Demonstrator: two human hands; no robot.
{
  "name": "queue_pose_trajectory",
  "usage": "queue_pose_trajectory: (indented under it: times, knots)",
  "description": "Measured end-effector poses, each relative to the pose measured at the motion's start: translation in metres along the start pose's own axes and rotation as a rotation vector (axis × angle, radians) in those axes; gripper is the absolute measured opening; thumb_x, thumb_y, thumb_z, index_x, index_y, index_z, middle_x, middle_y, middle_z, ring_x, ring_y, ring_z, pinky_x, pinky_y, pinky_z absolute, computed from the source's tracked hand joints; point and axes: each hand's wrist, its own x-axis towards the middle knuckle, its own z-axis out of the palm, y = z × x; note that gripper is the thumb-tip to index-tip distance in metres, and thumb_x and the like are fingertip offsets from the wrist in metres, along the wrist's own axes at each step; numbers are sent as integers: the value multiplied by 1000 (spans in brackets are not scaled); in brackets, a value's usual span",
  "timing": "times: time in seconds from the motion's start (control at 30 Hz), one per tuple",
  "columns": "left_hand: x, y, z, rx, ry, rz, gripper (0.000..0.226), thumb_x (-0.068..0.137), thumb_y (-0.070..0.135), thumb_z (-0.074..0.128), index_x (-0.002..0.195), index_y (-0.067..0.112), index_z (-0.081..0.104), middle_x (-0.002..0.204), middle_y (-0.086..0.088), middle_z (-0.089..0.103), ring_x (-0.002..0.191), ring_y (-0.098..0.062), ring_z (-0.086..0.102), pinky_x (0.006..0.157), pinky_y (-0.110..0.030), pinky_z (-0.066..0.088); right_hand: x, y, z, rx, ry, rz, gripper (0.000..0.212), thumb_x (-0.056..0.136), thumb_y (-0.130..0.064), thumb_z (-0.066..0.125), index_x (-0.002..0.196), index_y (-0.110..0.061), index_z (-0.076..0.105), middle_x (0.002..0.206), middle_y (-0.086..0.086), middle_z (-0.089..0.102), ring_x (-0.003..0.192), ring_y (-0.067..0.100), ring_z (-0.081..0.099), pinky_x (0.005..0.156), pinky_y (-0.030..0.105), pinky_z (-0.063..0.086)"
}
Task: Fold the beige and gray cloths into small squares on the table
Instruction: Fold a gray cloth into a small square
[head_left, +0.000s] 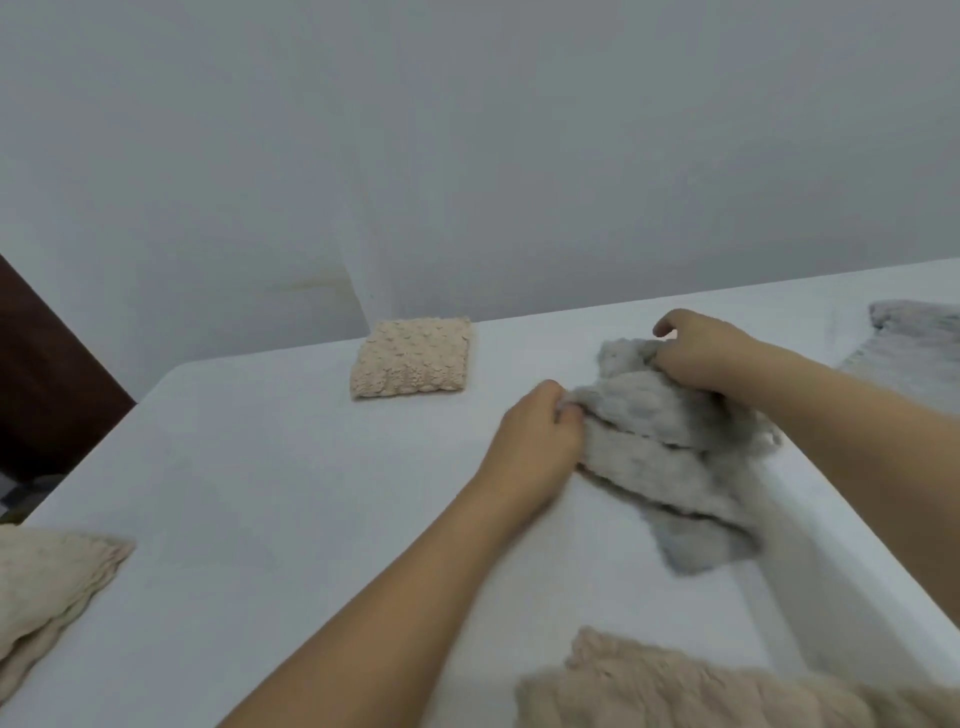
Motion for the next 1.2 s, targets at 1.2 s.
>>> queue_pose_trajectory:
  times: [1.2]
  knots:
    - [-172,17,-283,-158,386,-219,39,102,45,42,87,15,60,85,-7,64,77,-23,61,67,-32,48,-221,-152,-26,350,86,-683,19,86,-5,53,95,-20,58,86,-3,60,68,8,51,52,9,38]
